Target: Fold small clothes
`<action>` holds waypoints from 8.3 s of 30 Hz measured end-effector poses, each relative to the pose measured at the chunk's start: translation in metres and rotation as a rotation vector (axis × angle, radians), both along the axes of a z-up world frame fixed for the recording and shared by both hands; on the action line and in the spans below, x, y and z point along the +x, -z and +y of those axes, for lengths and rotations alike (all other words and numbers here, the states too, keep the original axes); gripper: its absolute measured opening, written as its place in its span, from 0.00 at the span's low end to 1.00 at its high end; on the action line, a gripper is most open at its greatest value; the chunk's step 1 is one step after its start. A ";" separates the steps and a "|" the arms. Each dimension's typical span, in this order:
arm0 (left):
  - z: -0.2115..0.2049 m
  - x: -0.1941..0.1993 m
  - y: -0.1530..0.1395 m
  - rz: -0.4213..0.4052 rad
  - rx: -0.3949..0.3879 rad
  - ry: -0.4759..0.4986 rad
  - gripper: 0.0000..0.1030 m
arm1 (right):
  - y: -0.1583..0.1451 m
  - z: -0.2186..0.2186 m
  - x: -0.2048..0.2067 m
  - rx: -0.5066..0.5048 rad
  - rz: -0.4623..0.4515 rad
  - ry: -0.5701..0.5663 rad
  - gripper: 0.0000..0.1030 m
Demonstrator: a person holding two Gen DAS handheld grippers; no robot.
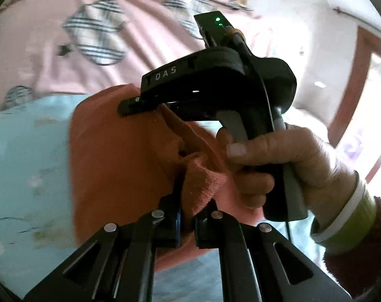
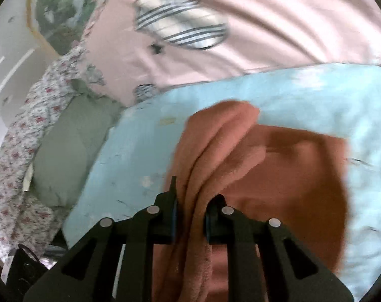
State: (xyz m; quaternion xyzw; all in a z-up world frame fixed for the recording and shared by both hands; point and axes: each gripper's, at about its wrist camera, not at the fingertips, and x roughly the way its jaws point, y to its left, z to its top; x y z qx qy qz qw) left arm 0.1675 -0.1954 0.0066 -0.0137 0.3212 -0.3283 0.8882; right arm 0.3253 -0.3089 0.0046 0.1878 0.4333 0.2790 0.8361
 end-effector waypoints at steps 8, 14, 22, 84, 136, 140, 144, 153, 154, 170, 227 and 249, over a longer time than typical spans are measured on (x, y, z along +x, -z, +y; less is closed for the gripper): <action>-0.078 0.004 0.044 0.110 0.022 0.104 0.06 | 0.039 -0.053 -0.005 -0.036 0.055 0.055 0.17; -0.088 0.002 0.046 0.093 0.038 0.112 0.06 | 0.044 -0.049 -0.008 -0.098 0.028 0.069 0.17; -0.087 -0.003 0.069 0.151 0.072 0.160 0.14 | 0.052 -0.066 -0.022 -0.036 0.031 0.117 0.19; 0.272 0.010 0.038 0.299 -0.044 -0.360 0.22 | 0.081 0.136 -0.078 0.174 0.141 -0.110 0.25; 0.246 -0.053 0.065 0.290 -0.025 -0.198 0.28 | 0.053 0.126 -0.063 -0.055 0.054 0.096 0.15; 0.249 -0.055 0.066 0.301 -0.046 -0.213 0.28 | 0.024 0.134 -0.117 0.042 -0.008 0.015 0.15; 0.247 -0.059 0.065 0.299 -0.039 -0.221 0.28 | 0.047 0.148 -0.146 -0.082 0.038 -0.008 0.15; 0.253 -0.069 0.066 0.317 -0.036 -0.225 0.28 | 0.074 0.122 -0.146 -0.035 0.105 0.080 0.04; 0.253 -0.073 0.064 0.311 -0.027 -0.228 0.28 | 0.065 0.125 -0.155 -0.037 0.083 0.061 0.04; 0.269 -0.093 0.079 0.347 -0.011 -0.245 0.23 | 0.090 0.137 -0.199 -0.220 0.077 0.011 0.01; 0.276 -0.185 0.019 0.098 0.395 -0.471 0.83 | 0.028 0.133 -0.312 -0.375 -0.066 -0.058 0.95; 0.286 -0.165 0.007 0.104 0.470 -0.545 0.84 | 0.007 0.163 -0.297 -0.457 -0.153 -0.128 0.97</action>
